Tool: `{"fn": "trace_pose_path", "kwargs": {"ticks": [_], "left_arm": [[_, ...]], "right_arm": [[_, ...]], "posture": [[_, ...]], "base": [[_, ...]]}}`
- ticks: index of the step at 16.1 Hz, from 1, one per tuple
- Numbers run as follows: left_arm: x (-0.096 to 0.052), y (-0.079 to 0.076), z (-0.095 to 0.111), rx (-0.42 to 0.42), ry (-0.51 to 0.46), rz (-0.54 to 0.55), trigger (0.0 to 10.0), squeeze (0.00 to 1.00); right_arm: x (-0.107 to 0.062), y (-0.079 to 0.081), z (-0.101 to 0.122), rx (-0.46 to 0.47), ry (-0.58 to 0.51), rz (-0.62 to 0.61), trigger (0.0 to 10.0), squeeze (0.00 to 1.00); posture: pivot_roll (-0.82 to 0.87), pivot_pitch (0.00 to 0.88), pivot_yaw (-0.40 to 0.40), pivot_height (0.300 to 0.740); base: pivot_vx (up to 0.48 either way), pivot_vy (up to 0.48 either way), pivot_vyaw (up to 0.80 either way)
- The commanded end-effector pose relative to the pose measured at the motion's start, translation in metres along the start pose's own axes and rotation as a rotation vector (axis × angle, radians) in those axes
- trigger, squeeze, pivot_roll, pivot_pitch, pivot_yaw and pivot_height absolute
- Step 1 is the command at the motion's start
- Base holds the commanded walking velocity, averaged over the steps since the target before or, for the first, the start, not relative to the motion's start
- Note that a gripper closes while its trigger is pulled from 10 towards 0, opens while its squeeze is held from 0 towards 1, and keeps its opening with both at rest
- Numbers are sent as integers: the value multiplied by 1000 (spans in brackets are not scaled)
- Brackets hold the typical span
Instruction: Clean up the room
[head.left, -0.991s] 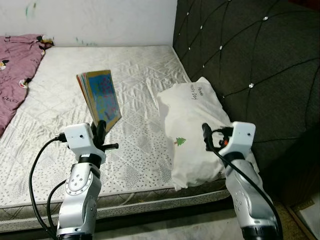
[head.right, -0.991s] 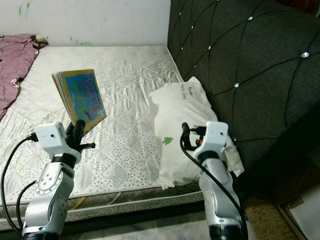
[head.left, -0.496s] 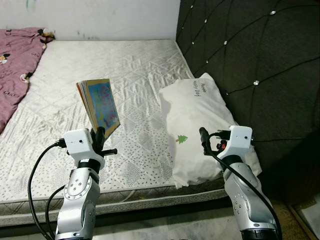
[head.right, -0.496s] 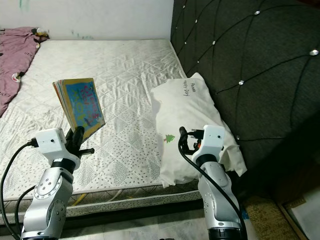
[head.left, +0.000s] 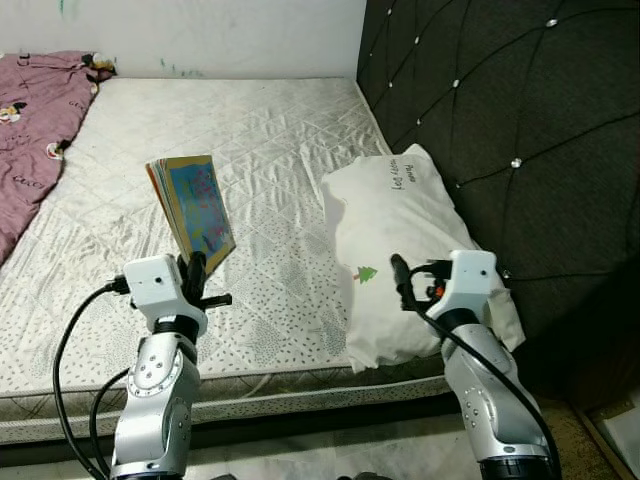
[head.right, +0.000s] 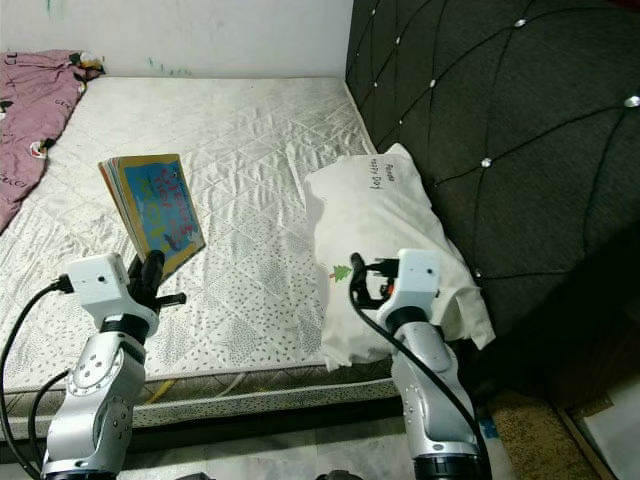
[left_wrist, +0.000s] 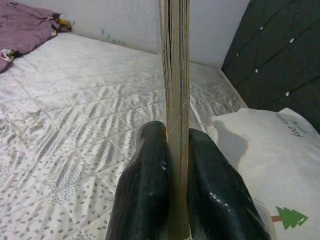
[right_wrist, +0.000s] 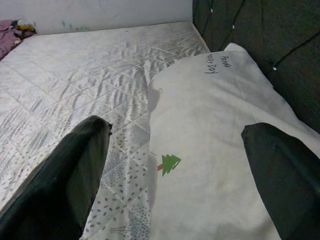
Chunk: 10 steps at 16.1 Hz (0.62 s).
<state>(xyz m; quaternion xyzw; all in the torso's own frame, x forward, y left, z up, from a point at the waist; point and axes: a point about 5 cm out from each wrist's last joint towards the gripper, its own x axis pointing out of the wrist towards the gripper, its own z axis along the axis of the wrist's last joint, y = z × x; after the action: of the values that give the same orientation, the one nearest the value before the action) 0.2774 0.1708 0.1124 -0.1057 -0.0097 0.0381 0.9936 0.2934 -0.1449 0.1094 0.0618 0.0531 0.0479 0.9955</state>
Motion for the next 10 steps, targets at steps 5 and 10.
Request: {"fn": "trace_pose_path", "kwargs": {"ticks": [5,10], "left_arm": [[2,-3,8,3,-39,14,10000,0],[6,-1,10,8,-44,41,10000,0]], "right_arm": [[2,0,5,-17,-18,23,10000,0],[2,3,2,-21,-9,38,10000,0]], "posture": [[-9,84,-30,662],[-6,79,-32,611]], "base": [[0,0,0],[0,0,0]]}}
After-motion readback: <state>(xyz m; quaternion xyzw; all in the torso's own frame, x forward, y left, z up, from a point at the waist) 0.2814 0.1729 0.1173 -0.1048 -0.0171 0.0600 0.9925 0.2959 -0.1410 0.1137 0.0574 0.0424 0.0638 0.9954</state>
